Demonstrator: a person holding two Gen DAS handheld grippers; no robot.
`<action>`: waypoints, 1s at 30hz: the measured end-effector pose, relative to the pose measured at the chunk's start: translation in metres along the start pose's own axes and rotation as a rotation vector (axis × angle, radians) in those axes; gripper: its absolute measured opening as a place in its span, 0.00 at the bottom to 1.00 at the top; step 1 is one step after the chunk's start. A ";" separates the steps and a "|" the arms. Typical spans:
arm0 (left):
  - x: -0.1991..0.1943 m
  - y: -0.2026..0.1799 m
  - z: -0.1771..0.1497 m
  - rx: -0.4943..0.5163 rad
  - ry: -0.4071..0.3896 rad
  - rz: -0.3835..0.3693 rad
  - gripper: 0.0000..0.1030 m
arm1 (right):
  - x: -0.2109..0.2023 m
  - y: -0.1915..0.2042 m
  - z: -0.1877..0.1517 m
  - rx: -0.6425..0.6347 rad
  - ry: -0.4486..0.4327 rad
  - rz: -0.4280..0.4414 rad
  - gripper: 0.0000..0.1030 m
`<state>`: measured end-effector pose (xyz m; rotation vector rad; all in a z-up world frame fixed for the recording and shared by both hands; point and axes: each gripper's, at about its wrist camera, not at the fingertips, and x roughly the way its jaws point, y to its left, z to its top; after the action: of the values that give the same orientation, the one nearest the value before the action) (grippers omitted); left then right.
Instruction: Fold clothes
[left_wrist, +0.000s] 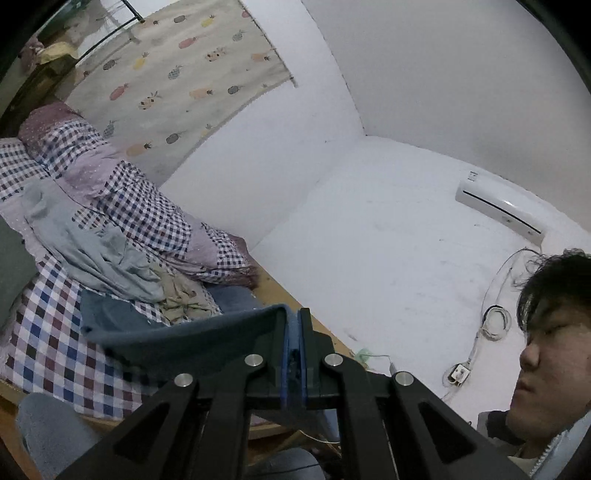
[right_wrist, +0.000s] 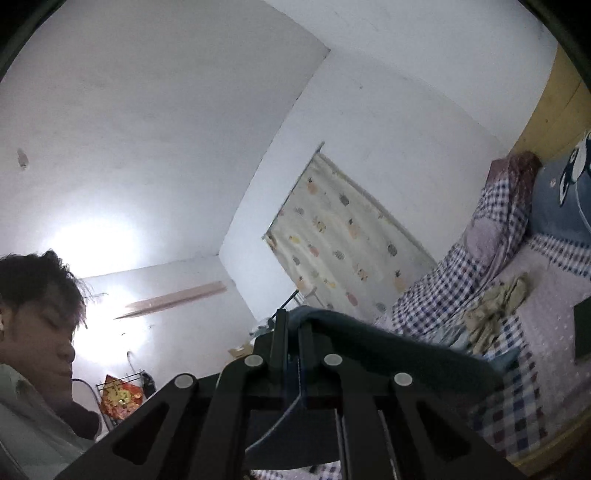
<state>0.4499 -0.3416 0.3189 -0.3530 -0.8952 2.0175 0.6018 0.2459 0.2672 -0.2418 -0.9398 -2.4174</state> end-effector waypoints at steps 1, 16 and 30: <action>0.002 0.005 0.000 -0.015 0.004 0.014 0.03 | -0.002 -0.005 -0.001 0.015 0.000 -0.033 0.03; 0.039 0.110 -0.012 -0.306 0.041 0.114 0.03 | 0.022 -0.070 -0.017 0.136 0.066 -0.266 0.04; 0.072 0.172 -0.012 -0.352 0.036 0.197 0.03 | 0.084 -0.139 -0.044 0.216 0.121 -0.344 0.04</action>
<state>0.3104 -0.3391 0.1948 -0.6934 -1.2360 2.0195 0.4575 0.2676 0.1838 0.1564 -1.2602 -2.5708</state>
